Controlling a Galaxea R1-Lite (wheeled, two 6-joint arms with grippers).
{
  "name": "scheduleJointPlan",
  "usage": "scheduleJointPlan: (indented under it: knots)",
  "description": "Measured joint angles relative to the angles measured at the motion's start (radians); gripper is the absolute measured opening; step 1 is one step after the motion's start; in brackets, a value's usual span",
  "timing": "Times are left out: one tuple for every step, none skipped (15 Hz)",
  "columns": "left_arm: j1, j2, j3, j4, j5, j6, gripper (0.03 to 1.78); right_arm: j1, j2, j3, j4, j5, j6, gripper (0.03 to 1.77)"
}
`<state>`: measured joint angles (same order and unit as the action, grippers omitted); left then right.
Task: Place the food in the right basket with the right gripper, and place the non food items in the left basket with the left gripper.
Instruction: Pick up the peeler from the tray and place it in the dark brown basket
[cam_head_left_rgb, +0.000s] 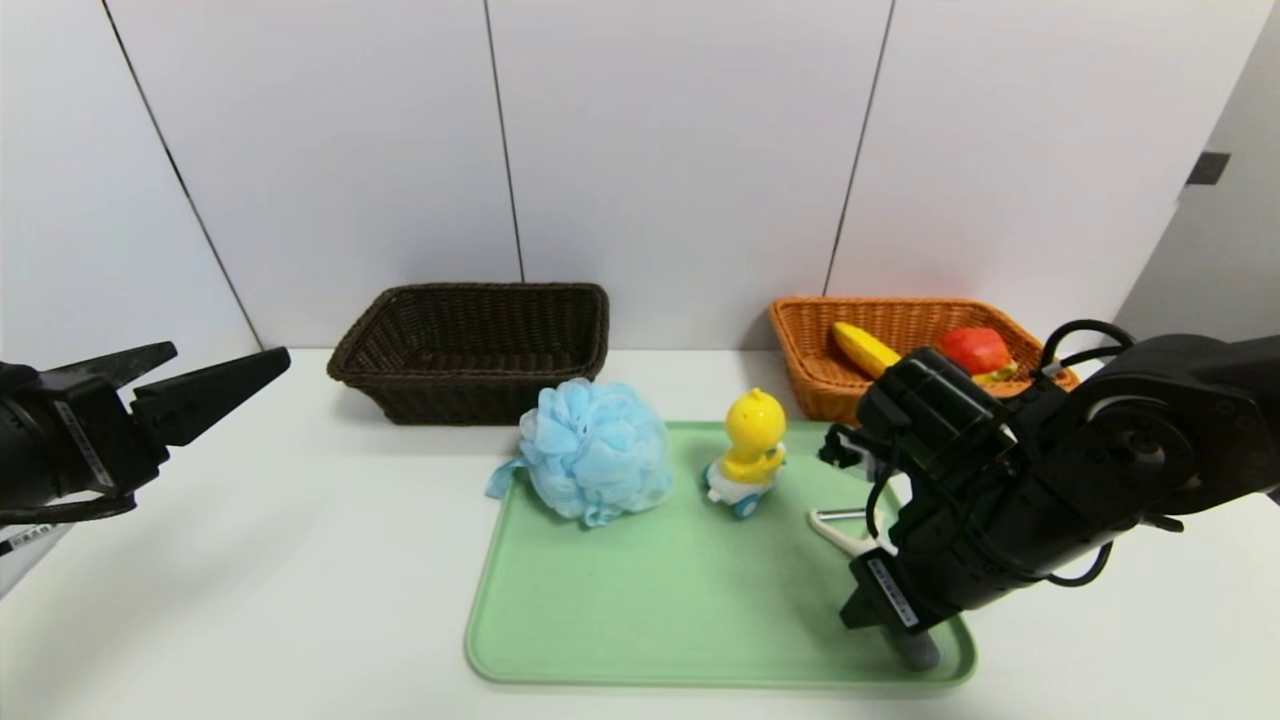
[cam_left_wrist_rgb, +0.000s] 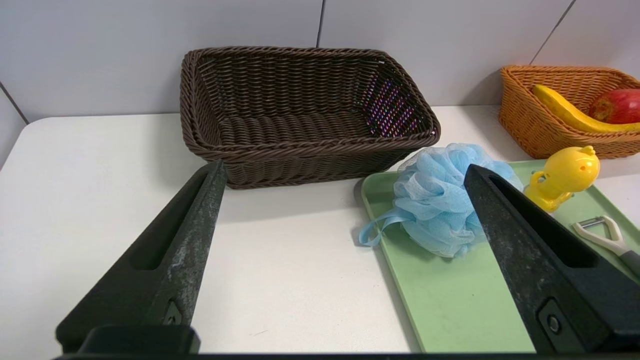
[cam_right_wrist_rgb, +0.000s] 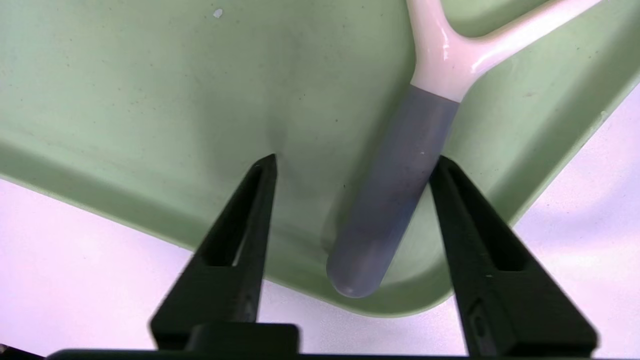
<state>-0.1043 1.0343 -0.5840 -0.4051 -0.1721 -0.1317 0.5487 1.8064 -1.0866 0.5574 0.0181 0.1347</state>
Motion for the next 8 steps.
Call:
scheduleJointPlan:
  knots:
    - [0.0,0.0,0.0,0.0,0.0,0.0,1.69,0.0,-0.001,0.001,-0.001,-0.011,0.0,0.85]
    - [0.0,0.0,0.0,0.0,0.0,0.0,1.69,0.0,-0.001,0.001,-0.001,-0.017,-0.001,0.78]
    - [0.0,0.0,-0.002,0.0,0.0,0.0,1.69,-0.001,-0.002,0.002,-0.001,-0.019,-0.001,0.58]
    - [0.0,-0.001,-0.003,0.0,0.0,0.001,1.69,-0.001,-0.003,0.002,-0.002,-0.017,-0.001,0.3]
    - [0.0,-0.001,-0.004,0.0,0.0,0.0,1.69,0.0,-0.003,0.002,-0.002,-0.021,-0.002,0.3]
    - [0.0,-0.002,-0.004,0.0,0.0,0.001,1.69,0.0,-0.003,0.001,-0.003,-0.023,-0.003,0.3]
    - [0.0,-0.003,-0.004,0.0,0.0,0.001,1.69,0.002,-0.003,-0.001,-0.005,-0.023,-0.003,0.3]
    - [0.0,-0.004,-0.004,0.0,0.0,0.0,1.69,0.006,-0.006,-0.001,-0.014,-0.025,-0.003,0.3]
